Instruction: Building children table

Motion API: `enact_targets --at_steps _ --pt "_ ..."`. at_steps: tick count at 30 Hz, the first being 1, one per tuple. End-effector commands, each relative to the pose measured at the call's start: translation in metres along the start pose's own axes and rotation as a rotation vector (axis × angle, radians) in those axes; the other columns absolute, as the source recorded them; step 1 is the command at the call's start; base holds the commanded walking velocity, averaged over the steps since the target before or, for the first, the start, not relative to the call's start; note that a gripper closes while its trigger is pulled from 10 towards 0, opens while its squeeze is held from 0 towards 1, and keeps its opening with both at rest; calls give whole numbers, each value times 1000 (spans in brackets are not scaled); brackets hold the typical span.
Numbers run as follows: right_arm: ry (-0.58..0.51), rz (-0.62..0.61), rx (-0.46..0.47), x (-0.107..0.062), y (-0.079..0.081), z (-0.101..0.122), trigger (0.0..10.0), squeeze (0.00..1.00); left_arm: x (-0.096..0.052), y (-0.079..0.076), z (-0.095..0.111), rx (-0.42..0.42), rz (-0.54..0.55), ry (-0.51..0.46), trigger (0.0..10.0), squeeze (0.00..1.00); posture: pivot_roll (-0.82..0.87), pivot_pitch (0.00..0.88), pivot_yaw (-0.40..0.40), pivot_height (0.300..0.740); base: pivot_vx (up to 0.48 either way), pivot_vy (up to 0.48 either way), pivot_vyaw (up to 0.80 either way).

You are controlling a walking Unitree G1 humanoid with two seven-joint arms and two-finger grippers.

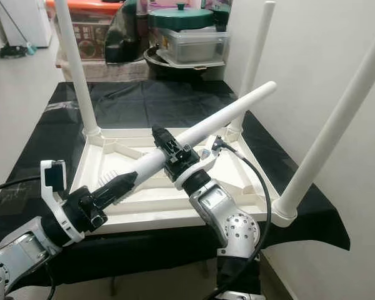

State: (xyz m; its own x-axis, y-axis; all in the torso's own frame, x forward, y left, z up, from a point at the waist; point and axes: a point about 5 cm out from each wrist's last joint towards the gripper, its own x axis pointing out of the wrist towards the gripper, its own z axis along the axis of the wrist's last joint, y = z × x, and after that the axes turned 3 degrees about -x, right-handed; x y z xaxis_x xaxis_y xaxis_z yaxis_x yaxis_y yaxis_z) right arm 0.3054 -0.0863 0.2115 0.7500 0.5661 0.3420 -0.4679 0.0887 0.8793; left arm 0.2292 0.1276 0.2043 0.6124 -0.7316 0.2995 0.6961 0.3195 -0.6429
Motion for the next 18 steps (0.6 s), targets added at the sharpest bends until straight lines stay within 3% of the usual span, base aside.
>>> enact_targets --at_steps 1,7,8,16,17,18 --pt "-23 5 19 2 1 -4 0 0 -1 3 -7 -25 31 48 10000 0 210 0 -108 740 0 0 0" --pt "-33 11 14 3 2 0 0 0 -4 11 -11 -77 75 70 10000 0 210 0 -109 740 0 0 0" --pt "-40 18 13 3 3 2 0 0 -6 13 -11 -89 84 71 10000 1000 210 0 -108 740 0 0 0" --pt "-85 35 -13 9 9 17 0 0 -15 21 -12 -60 148 83 10000 1000 211 0 -107 740 0 0 0" --pt "-98 40 -22 10 10 21 0 0 -17 22 -14 -61 158 92 10000 929 212 0 -108 740 0 0 0" --pt "-114 36 -53 12 12 27 0 0 -19 24 -16 -63 173 101 10000 0 212 0 -108 740 0 0 0"
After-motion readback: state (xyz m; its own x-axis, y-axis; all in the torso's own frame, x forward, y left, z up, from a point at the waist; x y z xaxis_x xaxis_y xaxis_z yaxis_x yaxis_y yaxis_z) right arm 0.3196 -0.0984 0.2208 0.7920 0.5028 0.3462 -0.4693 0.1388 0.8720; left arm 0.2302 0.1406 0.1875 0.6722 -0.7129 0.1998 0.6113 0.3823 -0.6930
